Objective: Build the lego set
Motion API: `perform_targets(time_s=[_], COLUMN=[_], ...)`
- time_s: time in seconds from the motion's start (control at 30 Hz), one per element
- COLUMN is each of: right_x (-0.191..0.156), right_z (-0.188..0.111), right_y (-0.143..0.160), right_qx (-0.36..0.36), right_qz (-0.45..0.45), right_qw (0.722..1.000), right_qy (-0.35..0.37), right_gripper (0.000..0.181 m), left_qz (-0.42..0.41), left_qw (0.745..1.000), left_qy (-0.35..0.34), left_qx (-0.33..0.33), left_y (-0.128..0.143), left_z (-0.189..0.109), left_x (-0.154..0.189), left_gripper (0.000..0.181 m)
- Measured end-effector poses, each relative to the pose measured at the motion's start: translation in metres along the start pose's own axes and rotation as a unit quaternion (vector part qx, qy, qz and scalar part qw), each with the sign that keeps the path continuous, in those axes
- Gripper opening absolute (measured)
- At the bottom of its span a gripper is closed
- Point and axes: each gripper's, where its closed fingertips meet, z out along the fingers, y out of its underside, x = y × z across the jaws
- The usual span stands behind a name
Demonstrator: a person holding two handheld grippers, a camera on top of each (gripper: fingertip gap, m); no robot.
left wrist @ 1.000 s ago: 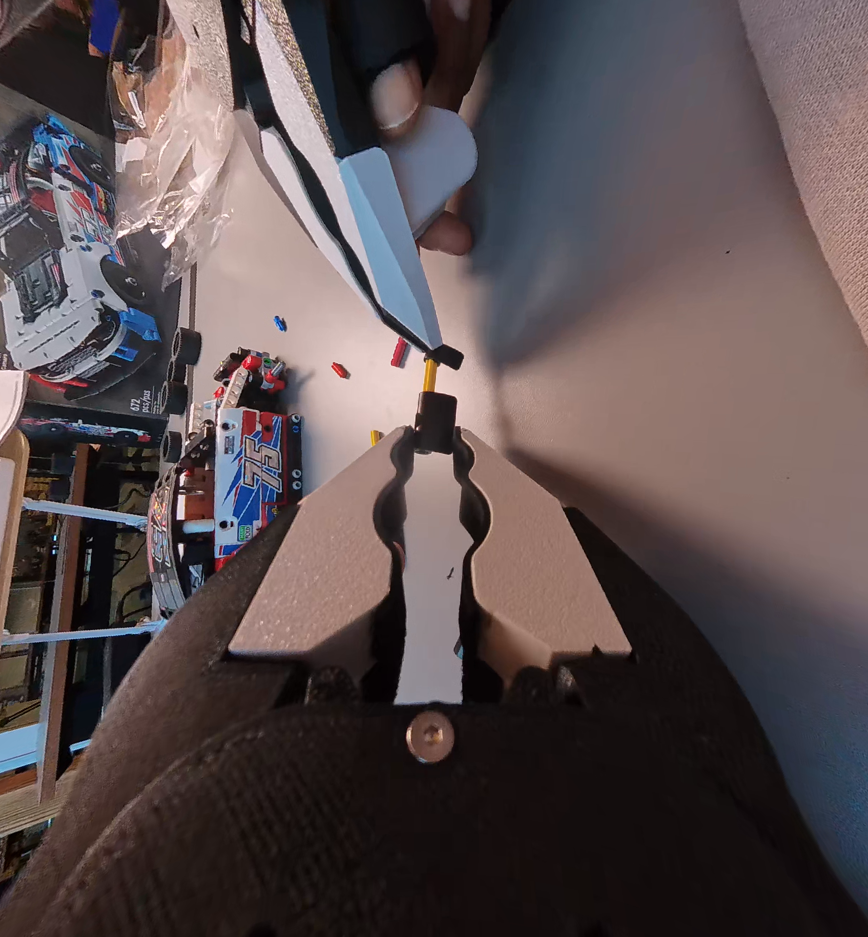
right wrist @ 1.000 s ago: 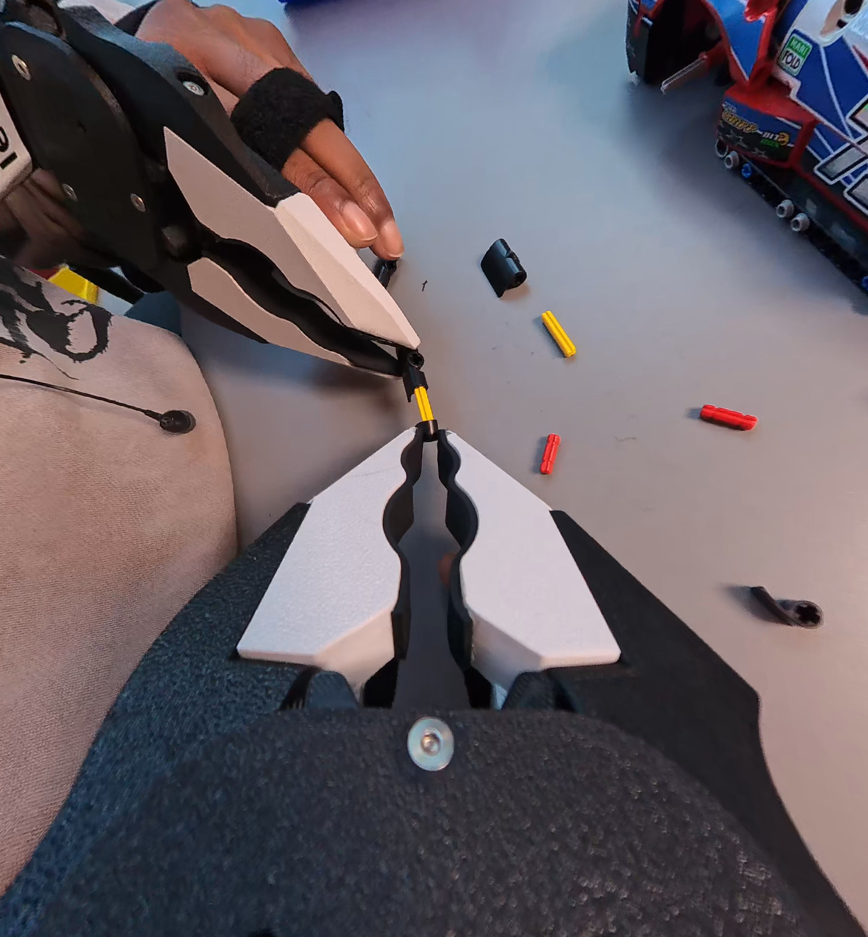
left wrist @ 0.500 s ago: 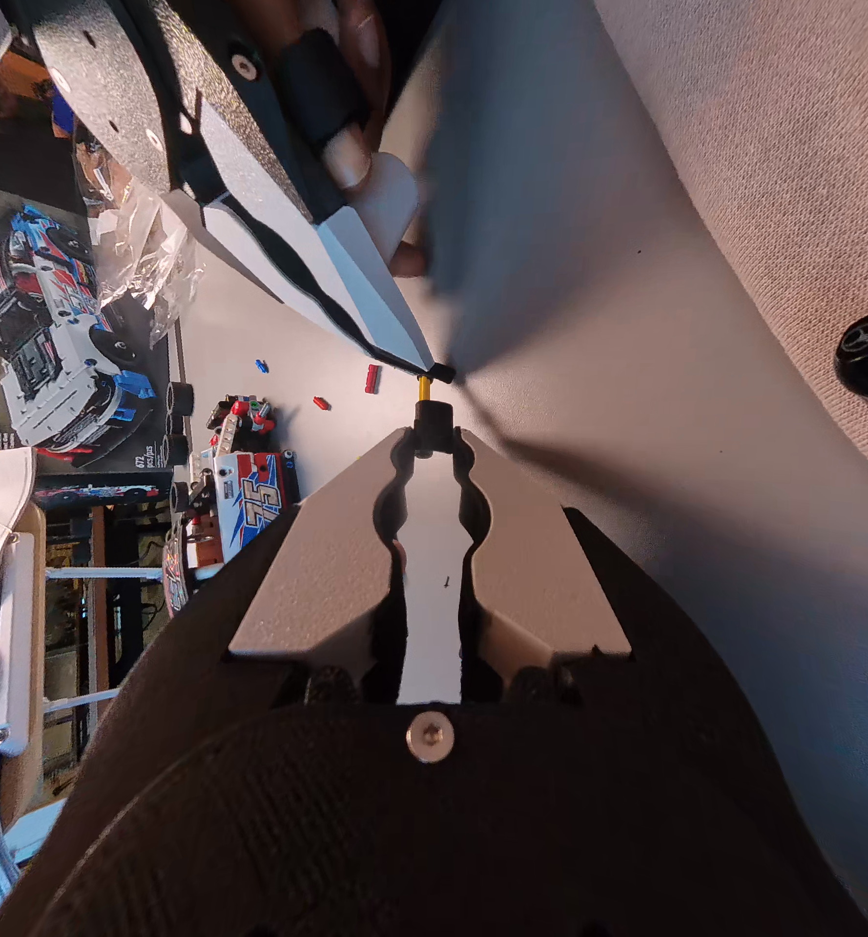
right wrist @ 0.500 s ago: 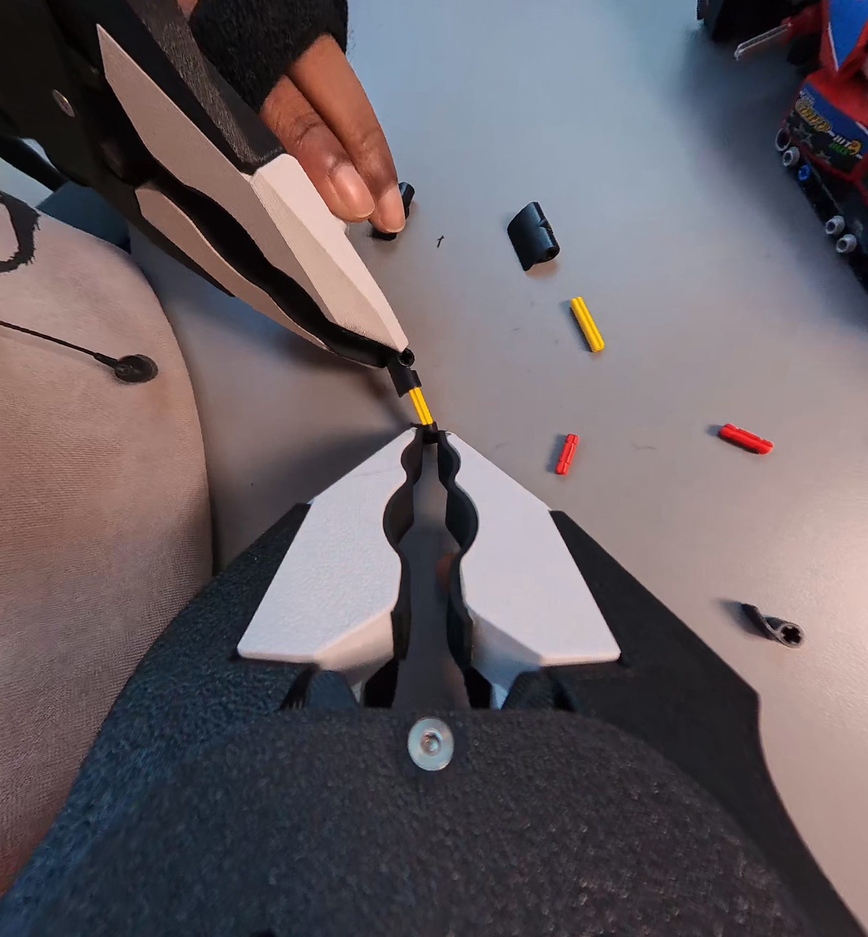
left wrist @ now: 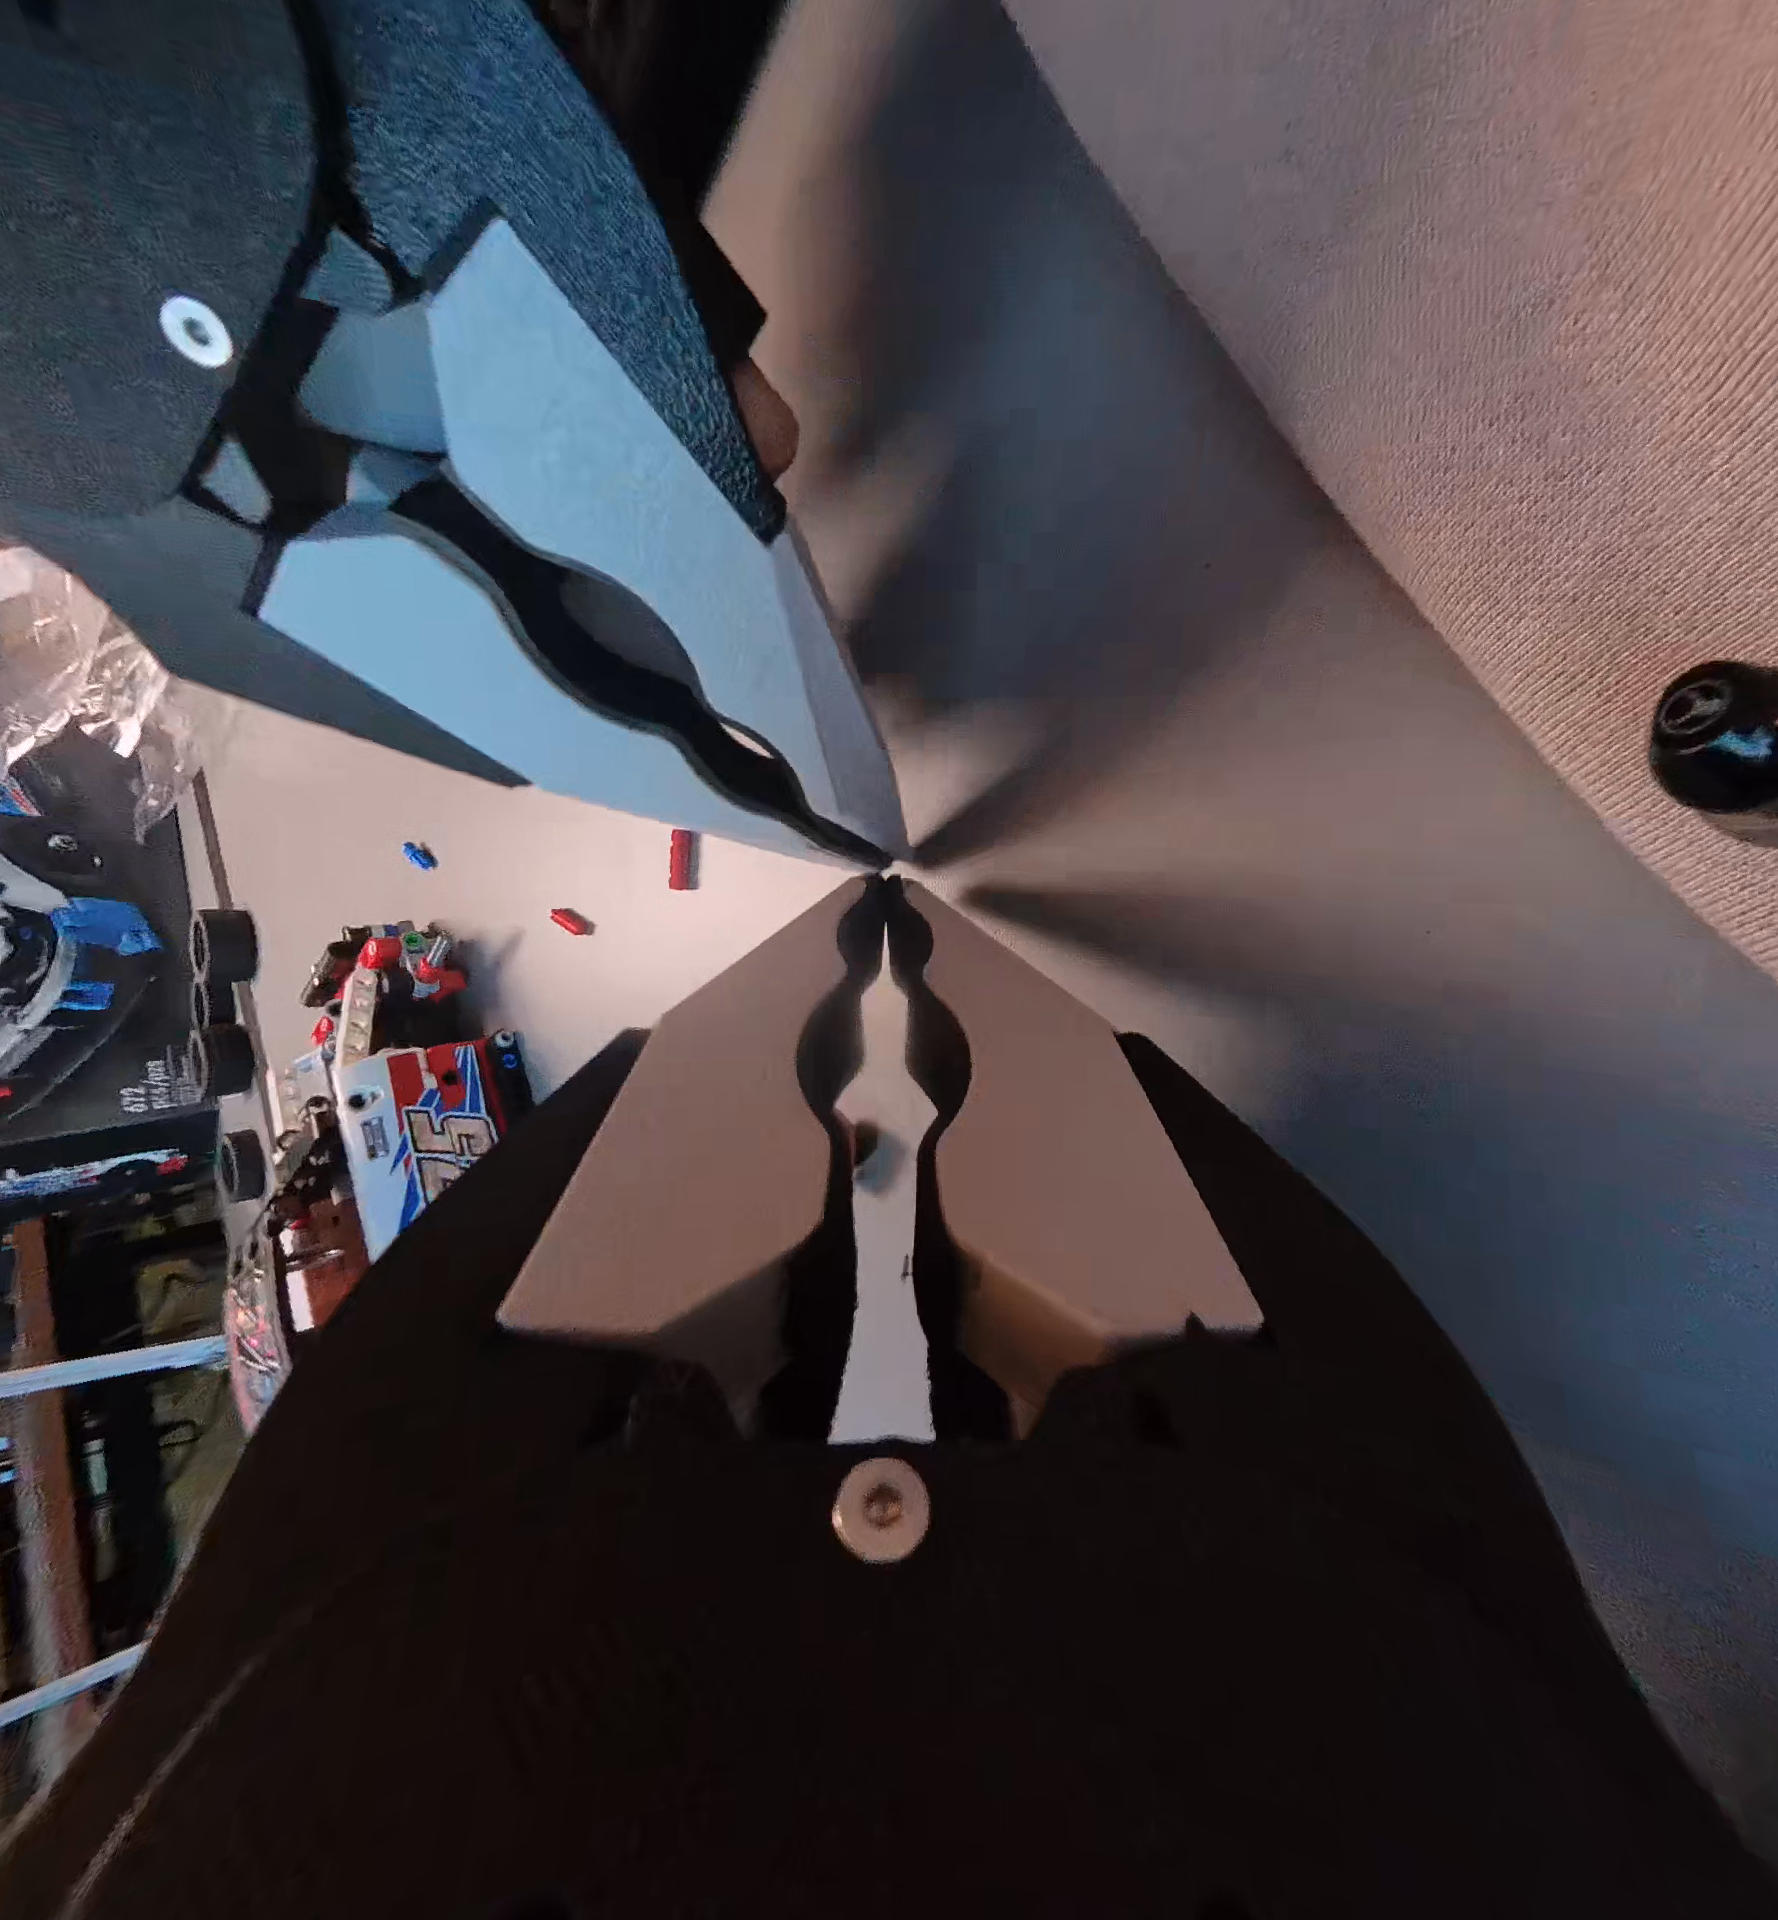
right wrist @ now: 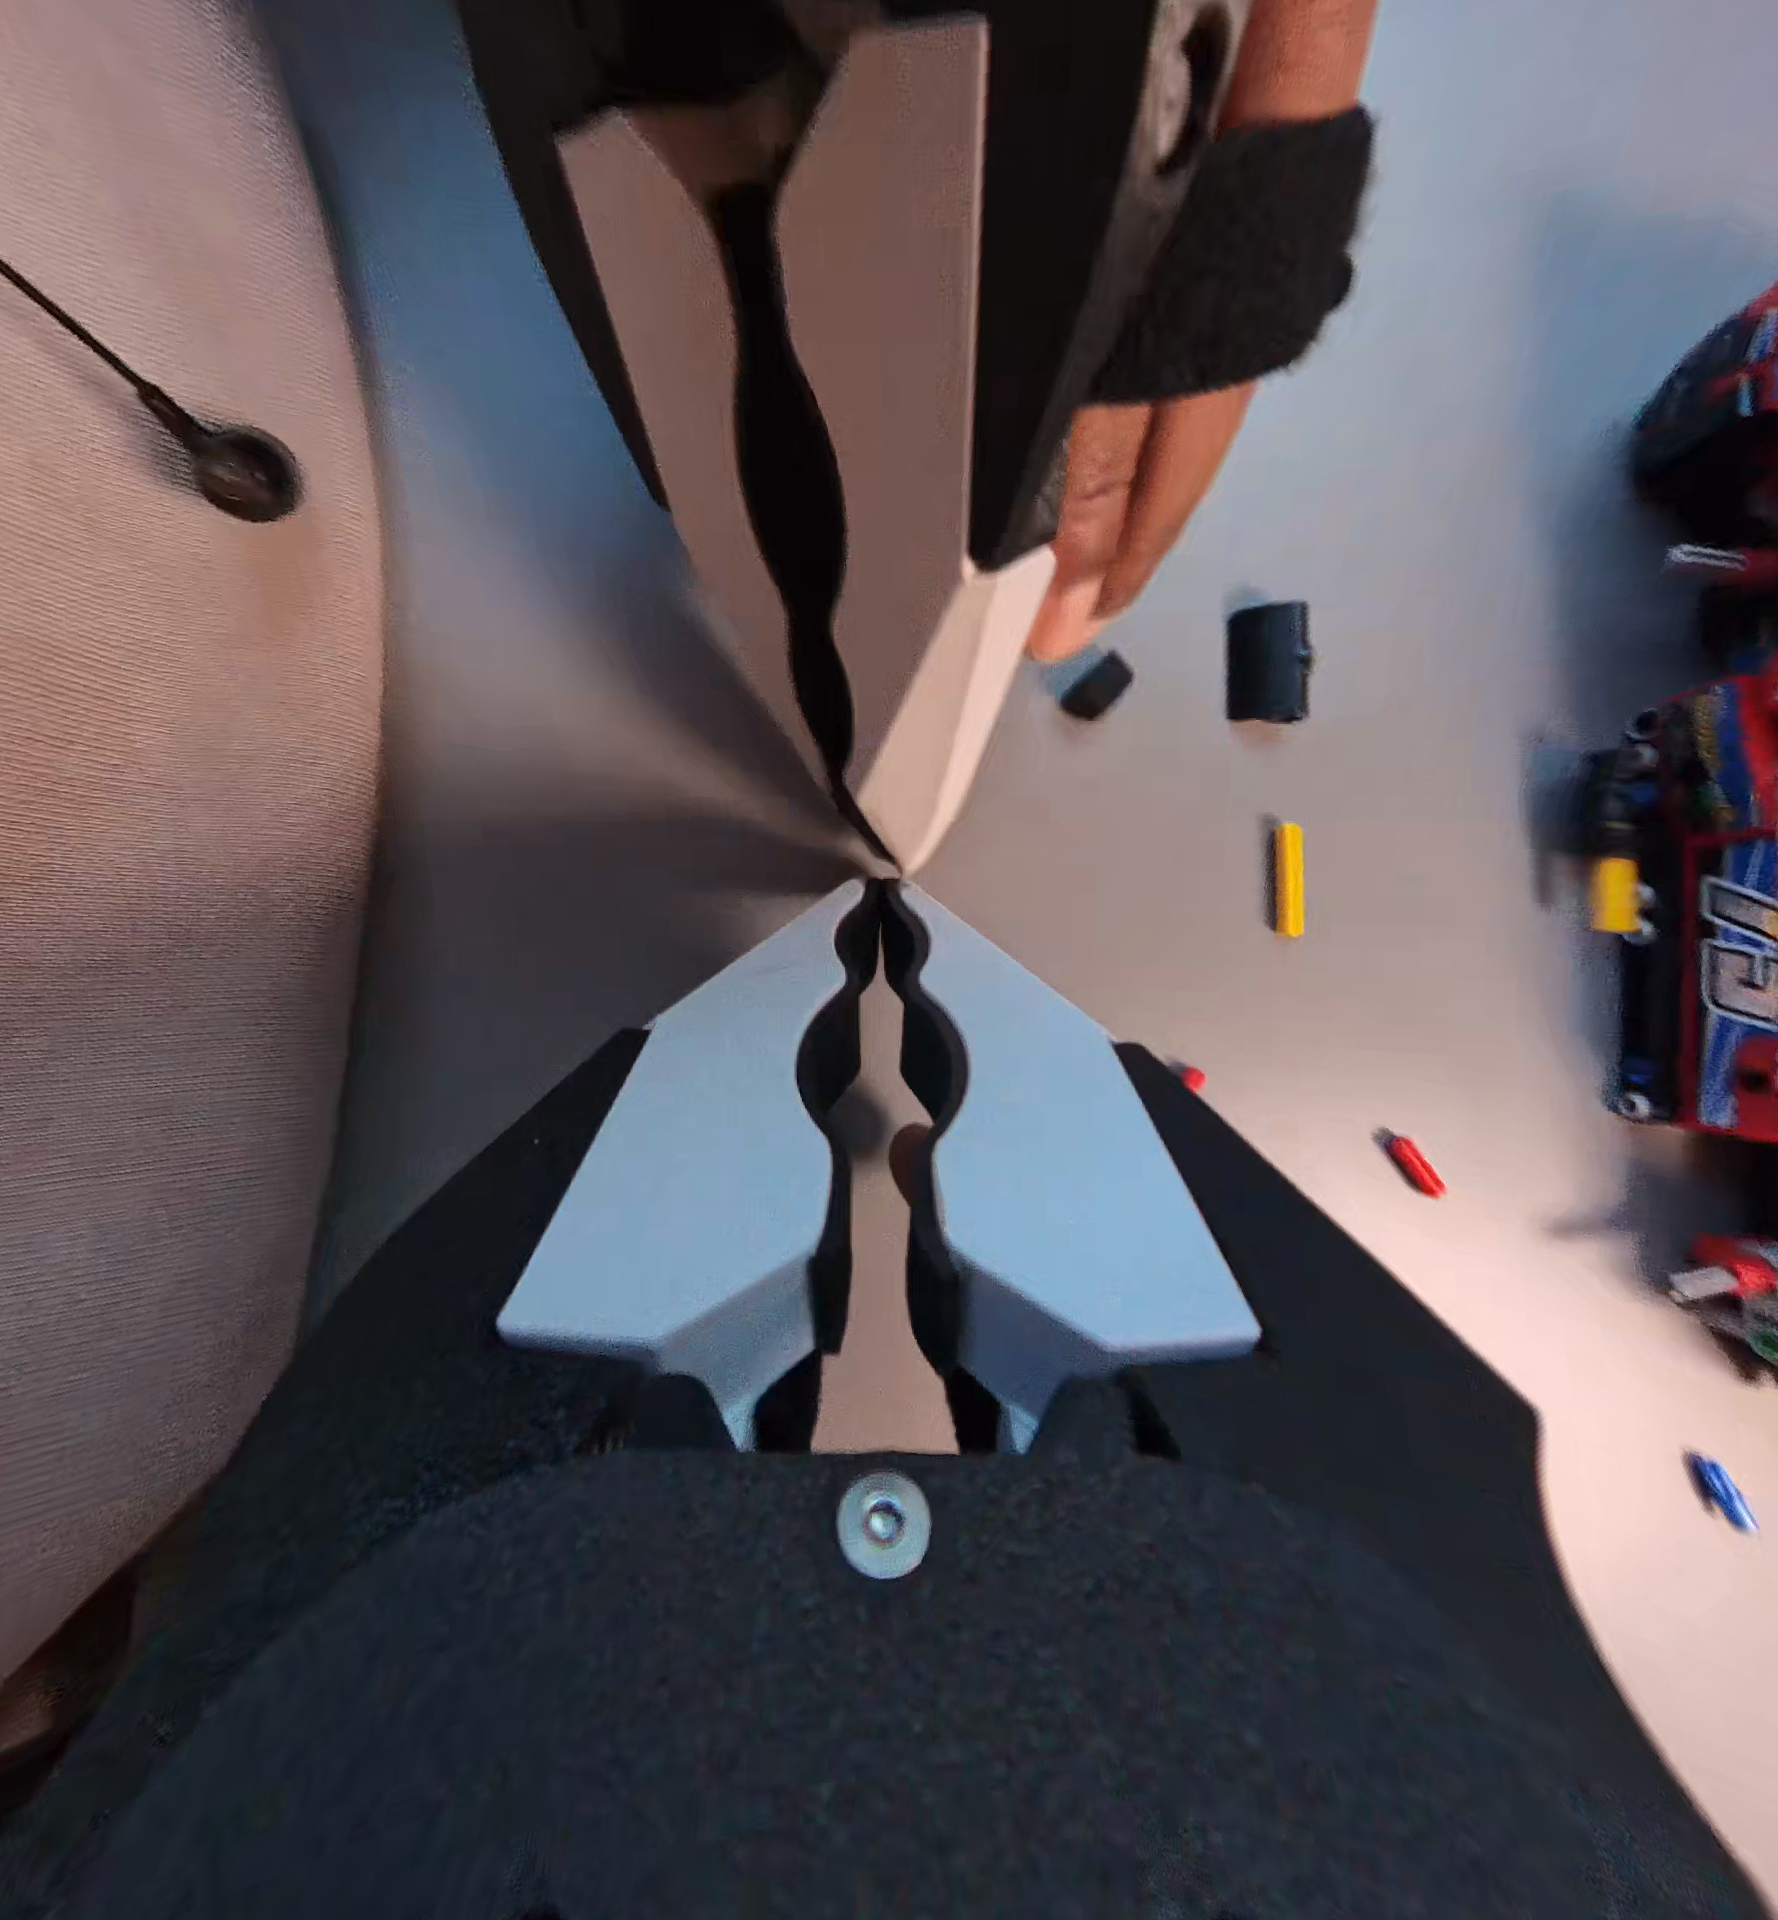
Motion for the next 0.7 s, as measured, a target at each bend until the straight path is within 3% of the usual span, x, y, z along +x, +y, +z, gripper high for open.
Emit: perform_targets(time_s=[0.17, 0.4, 0.57, 0.7], right_x=[0.017, 0.041, 0.082, 0.105], right_z=[-0.019, -0.027, -0.031, -0.011], right_y=[0.015, 0.009, 0.01, 0.014], right_qx=[0.022, 0.08, 0.117, 0.077], right_qz=[0.077, 0.142, 0.199, 0.255], right_qw=[0.997, 0.986, 0.97, 0.961], right_qy=[0.011, 0.046, 0.081, 0.066], right_gripper=[0.0, 0.0, 0.014, 0.031], left_qz=[-0.073, -0.178, -0.35, -0.441], left_qw=[0.997, 0.981, 0.925, 0.88], left_qy=[-0.009, -0.049, -0.086, -0.115], left_qx=[0.031, 0.056, 0.12, 0.138], left_y=[0.004, 0.027, 0.058, 0.085], left_z=[-0.014, -0.03, -0.056, -0.066], left_x=[-0.01, -0.041, -0.078, -0.094], left_gripper=[0.0, 0.0, 0.018, 0.028])
